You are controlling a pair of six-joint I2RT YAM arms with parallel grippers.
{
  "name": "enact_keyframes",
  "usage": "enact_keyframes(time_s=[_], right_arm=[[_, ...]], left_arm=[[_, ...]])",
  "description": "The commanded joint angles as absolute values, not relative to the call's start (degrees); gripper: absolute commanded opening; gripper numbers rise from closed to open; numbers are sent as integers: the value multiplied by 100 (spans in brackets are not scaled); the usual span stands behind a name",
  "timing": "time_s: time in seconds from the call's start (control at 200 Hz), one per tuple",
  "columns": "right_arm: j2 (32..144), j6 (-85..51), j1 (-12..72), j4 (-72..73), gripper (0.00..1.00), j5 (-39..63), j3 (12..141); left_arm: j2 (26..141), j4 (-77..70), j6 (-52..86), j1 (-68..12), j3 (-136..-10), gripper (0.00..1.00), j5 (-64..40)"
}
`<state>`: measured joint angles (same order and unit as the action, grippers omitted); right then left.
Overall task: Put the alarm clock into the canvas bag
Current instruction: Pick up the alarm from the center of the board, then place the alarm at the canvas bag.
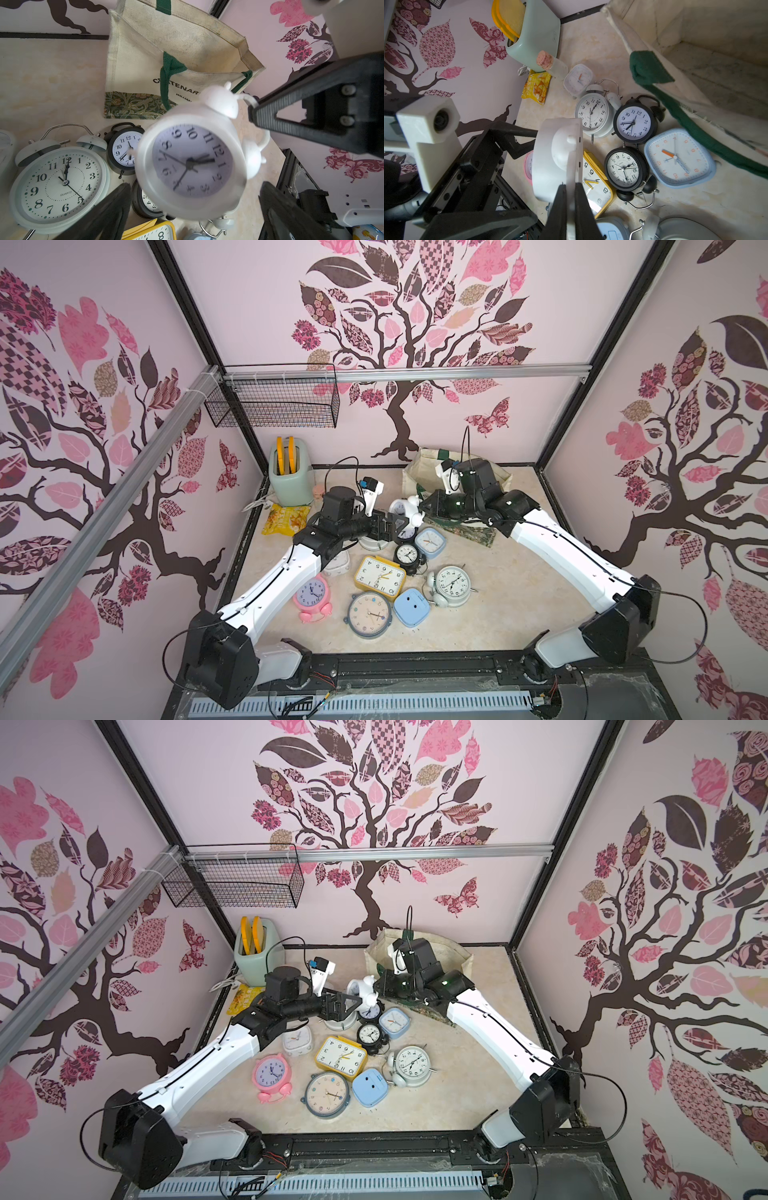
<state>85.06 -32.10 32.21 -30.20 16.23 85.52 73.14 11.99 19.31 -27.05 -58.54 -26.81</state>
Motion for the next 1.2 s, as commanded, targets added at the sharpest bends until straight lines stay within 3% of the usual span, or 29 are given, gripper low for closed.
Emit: enact_keyframes(time_s=[0.0,0.13,0.335,0.885,1.196], right_arm=[[8586,-3155,2783,-2875,0,1241,9297],[8719,-3157,2155,-2918,0,1088,9744],[9267,-2952,1500,-3357,0,915,10123],[11413,-2713,1626,-3802,0,1107,11045],[11919,-3039,1835,-3346,0,1496,10770]], left_arm=[[6880,1408,2233,-2725,-6345,98,-2276],[6535,1913,2549,-2729,-6369,98,-1360],[6064,2805,2083,-2725,-6004,98,-890],[5747,2519,1954,-2727,-4909,98,-995],[5774,2496,1934,-2725,-4913,98,-1077]])
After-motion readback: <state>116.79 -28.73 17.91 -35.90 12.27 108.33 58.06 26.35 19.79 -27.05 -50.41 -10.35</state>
